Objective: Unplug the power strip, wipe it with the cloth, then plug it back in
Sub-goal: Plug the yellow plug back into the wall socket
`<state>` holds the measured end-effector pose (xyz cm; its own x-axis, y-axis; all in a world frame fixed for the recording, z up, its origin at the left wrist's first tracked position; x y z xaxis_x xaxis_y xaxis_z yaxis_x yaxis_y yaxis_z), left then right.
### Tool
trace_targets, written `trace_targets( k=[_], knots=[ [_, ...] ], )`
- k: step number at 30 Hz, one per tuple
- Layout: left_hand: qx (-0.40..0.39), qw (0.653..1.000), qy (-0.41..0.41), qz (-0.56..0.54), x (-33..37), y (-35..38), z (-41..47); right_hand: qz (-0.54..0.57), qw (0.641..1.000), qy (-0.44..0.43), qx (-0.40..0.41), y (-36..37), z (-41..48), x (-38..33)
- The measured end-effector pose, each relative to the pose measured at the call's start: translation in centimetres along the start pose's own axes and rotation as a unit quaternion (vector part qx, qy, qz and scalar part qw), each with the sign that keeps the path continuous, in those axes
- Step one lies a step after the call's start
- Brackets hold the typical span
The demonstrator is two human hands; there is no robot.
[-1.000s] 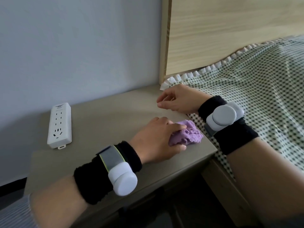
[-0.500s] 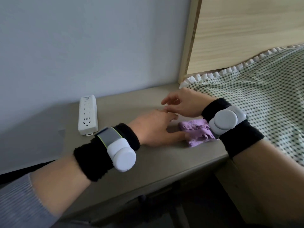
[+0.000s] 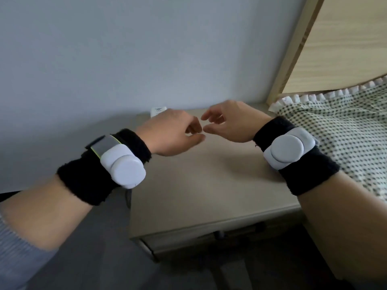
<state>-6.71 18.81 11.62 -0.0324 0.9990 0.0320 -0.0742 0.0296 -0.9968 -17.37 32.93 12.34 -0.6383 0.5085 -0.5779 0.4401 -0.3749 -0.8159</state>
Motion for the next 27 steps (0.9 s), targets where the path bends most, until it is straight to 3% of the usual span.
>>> trace_targets(
  k=[6,11,16,22,27],
  knots=[
    [0.029,0.994,-0.108,-0.002,-9.9,-1.4,-6.4,-0.013,0.998,-0.061,-0.031,7.1,3.0,-9.7],
    [0.004,0.986,-0.169,-0.015,-15.6,0.2,-11.3,-0.021,0.995,-0.077,-0.059,13.2,4.9,-15.6],
    [-0.007,0.981,-0.183,-0.069,-18.9,3.3,-13.9,-0.041,0.994,-0.057,-0.078,16.4,5.3,-18.9],
    [-0.018,0.989,-0.144,-0.033,-22.0,5.7,-15.3,-0.019,0.998,-0.045,-0.046,22.4,3.2,-22.6],
    [-0.071,0.988,-0.134,0.001,-24.1,9.0,-16.4,0.022,0.999,0.035,-0.033,29.1,2.9,-23.0]
  ],
)
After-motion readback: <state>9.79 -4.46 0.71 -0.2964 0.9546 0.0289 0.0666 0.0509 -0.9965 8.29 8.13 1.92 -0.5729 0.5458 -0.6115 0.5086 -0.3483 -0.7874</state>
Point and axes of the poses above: each hand's wrist, its own z-axis towards the middle knuckle, its own y-axis out of the palm, x = y × z, the point moved 3 cm from there along z, towards the middle knuckle, and after that the axes turned 14 degrees about z, right-handed, at the moved point
